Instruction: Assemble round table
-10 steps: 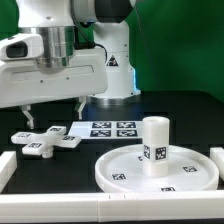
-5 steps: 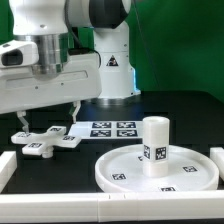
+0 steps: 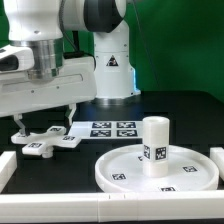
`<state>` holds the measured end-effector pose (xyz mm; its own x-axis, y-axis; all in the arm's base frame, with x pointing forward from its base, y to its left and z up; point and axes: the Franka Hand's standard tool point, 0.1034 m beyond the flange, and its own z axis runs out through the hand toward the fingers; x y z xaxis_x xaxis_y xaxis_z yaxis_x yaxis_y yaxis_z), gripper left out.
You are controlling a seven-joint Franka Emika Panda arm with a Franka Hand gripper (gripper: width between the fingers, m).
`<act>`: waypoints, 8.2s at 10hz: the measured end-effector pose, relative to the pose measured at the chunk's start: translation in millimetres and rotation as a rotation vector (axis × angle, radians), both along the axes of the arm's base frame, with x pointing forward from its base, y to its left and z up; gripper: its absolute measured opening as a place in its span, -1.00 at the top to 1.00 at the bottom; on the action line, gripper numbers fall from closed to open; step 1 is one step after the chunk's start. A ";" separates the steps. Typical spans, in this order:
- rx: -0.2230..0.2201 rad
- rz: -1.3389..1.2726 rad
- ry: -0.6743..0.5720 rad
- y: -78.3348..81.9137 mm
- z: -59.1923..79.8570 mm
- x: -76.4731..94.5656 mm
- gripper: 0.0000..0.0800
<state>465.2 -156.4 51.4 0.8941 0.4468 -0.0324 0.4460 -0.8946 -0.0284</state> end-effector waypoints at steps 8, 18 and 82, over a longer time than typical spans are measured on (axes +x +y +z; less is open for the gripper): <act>0.004 0.000 0.024 -2.0 -13.7 -7.9 -0.62; 0.007 0.009 0.043 -2.1 -25.6 -14.0 -0.62; 0.089 -1.159 0.046 193.2 49.8 89.8 -0.11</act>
Offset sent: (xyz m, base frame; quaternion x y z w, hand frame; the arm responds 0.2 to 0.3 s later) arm -0.0009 -0.0007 -0.0062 0.0038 0.0089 -0.0014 1.0000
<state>554.9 36.8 101.3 0.7676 -0.6353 -0.0847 -0.6409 -0.7602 -0.1067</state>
